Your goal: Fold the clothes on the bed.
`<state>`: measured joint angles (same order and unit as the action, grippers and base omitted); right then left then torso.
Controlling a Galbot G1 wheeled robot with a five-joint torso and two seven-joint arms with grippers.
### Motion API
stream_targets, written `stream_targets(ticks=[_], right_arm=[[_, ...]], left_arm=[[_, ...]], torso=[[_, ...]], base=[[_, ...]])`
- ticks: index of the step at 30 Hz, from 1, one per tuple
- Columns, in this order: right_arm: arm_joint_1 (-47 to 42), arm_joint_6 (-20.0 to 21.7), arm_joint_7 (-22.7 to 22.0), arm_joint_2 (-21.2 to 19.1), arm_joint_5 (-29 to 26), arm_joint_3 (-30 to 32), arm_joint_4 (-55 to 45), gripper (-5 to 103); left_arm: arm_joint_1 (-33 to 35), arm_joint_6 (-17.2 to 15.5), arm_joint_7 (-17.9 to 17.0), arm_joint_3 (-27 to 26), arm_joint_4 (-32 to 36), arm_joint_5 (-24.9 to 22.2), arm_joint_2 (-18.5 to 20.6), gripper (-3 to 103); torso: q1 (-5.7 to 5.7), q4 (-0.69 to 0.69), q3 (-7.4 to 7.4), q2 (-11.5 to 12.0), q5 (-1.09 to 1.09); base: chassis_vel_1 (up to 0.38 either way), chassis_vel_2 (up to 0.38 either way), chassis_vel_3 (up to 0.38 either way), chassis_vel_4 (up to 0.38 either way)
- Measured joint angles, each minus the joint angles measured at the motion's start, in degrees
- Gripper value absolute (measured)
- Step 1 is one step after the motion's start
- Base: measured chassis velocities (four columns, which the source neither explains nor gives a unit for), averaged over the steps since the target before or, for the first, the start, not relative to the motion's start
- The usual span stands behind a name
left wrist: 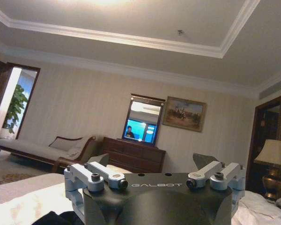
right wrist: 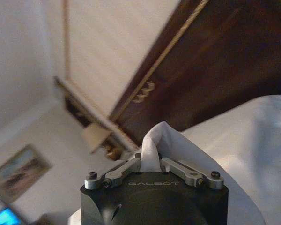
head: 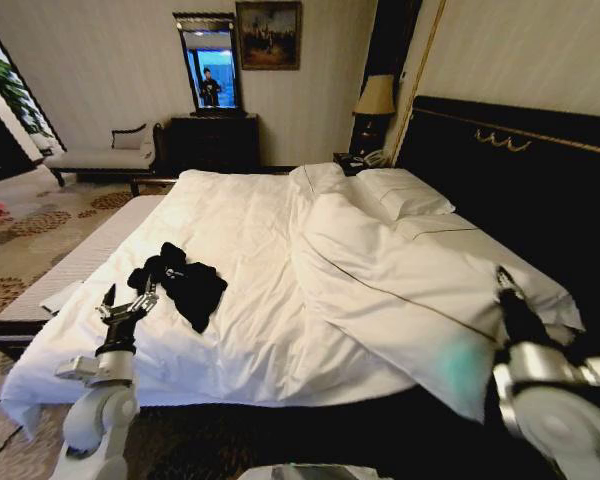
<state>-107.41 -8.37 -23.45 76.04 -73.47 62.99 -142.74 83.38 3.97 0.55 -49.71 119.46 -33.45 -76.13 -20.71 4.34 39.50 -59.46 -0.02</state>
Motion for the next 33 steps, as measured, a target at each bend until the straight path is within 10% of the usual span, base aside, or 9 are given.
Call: stream_targets(ticks=[12,33], right_arm=[[-9.3,-0.9,-9.3,15.5,12.1,-7.2,-1.0,1],[-11.5,-8.8,-5.9,16.2,20.0,-10.0,22.2,0]], left_arm=[[-1.5,1.5,0.0,-0.3,-3.7,-1.6,1.8,100],[-0.9,0.3,-0.4,-0.2,-3.3,-2.1,2.9,100]], torso=[[-0.01,-0.03,0.01,0.0,0.02],[-0.02,0.00,0.01,0.0,0.03]], base=[[0.000,0.000,0.000,0.000],[0.000,0.000,0.000,0.000]])
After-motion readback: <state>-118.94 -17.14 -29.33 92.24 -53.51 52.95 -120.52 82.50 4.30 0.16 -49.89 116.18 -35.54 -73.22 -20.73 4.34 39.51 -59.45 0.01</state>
